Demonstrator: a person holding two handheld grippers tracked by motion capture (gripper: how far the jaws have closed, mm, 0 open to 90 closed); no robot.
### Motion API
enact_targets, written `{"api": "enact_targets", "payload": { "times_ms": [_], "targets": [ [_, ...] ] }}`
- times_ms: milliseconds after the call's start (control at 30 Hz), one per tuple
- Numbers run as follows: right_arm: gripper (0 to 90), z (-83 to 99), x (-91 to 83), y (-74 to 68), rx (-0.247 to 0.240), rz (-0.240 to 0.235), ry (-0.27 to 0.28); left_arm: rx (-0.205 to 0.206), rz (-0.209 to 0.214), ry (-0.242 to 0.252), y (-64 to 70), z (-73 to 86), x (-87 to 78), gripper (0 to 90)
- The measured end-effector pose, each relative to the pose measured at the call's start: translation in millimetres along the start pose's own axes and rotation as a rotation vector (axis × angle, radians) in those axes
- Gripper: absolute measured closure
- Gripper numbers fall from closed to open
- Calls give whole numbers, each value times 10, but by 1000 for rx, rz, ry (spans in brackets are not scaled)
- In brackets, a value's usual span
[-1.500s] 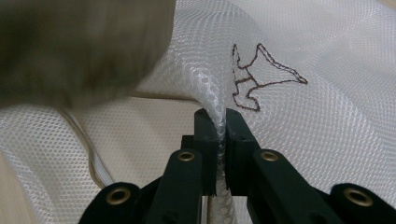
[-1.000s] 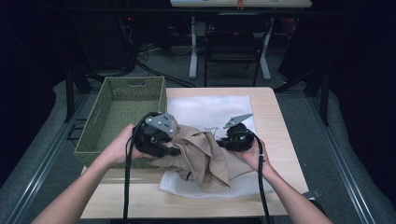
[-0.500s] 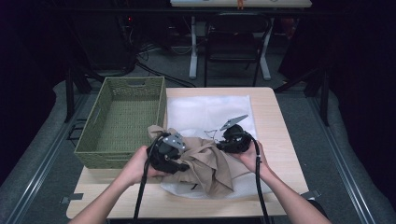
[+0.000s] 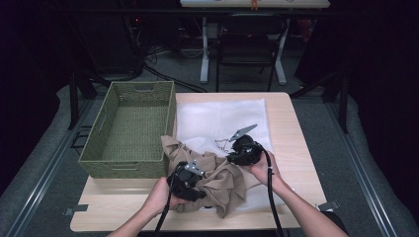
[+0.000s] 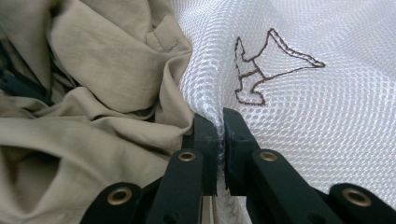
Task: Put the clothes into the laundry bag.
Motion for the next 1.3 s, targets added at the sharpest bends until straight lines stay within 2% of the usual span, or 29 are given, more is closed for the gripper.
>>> {"api": "enact_targets", "payload": {
  "times_ms": [33, 67, 133, 167, 233, 267, 300, 333, 400, 433, 467, 500, 567, 600, 633, 667, 733, 800, 833, 867, 1000, 1033, 1067, 1167, 1200, 1233, 1300],
  "targets": [
    [862, -6, -4, -1, 2, -2, 2, 5, -5, 6, 27, -12, -41, 504],
    [862, -13, -11, -2, 1, -2, 4, 13, -18, 15, 47, -30, -73, 410],
    [862, -25, -17, -11, 4, -3, 7, 22, -9, 41, 90, -67, -103, 342],
    [861, -30, -20, -20, 1, -3, 6, 37, -14, 44, 113, -81, -55, 329],
    [861, -35, -19, -25, 0, -2, 6, 48, -10, 28, 122, -73, 1, 370],
    [862, -38, -21, -27, -1, -3, 11, 50, -16, 24, 128, -67, 60, 459],
    [862, -38, -21, -27, -1, -3, 11, 66, -19, 10, 128, -56, 119, 459],
    [862, -39, -24, -28, 0, -3, 12, 72, -9, 11, 128, -53, 168, 497],
    [865, -49, -42, -49, 8, -6, 19, 42, 20, 41, 116, -82, 206, 638],
    [865, -49, -42, -49, 8, -6, 19, 42, 20, 41, 116, -82, 206, 664],
    [865, -56, -52, -57, 8, -7, 22, 26, 20, 54, 114, -98, 192, 664],
    [866, -74, -79, -70, 9, -14, 35, 7, 11, 75, 113, -119, 172, 703],
    [866, -86, -96, -84, 11, -13, 38, -16, 8, 78, 123, -163, 109, 706],
    [866, -115, -129, -113, 8, -12, 57, -43, 0, 103, 136, -223, 30, 707],
    [866, -115, -129, -113, 8, -12, 57, -43, 0, 103, 136, -223, 30, 707],
    [866, -137, -160, -136, 3, -12, 69, -64, -19, 132, 138, -282, -29, 709],
    [866, -151, -172, -157, 5, -13, 77, -70, -27, 127, 131, -304, -17, 710],
    [865, -151, -156, -167, 5, -19, 73, -94, -44, 124, 101, -322, 87, 707],
    [865, -151, -156, -167, 5, -19, 73, -95, -48, 105, 86, -313, 166, 707],
    [865, -137, -121, -171, 5, -27, 61, -119, -40, 109, 47, -298, 290, 702],
    [865, -127, -106, -179, 1, -28, 58, -132, -55, 140, 27, -317, 240, 704],
    [865, -127, -106, -179, 1, -28, 58, -130, -44, 153, 33, -332, 193, 704],
    [865, -161, -159, -181, 12, -36, 81, -140, -46, 181, 37, -353, 144, 707],
    [865, -185, -198, -184, 14, -38, 98, -130, -69, 197, 39, -400, 94, 706],
    [865, -175, -171, -185, 19, -39, 88, -144, -68, 175, 10, -394, 216, 702],
    [865, -159, -137, -184, 21, -41, 76, -144, -68, 175, 10, -394, 216, 692],
    [865, -142, -104, -175, 14, -40, 64, -165, -57, 164, -36, -368, 341, 678]
  ]
}}
Point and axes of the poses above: each handheld gripper's, and its own axes: x roughly forward along the jaws, z roughly out of its underside, y roughly to its right, the point moved 6 cm from there along x, roughly forward along the jaws, and after that the axes turned 4 degrees about -y, right-handed, at the moved point
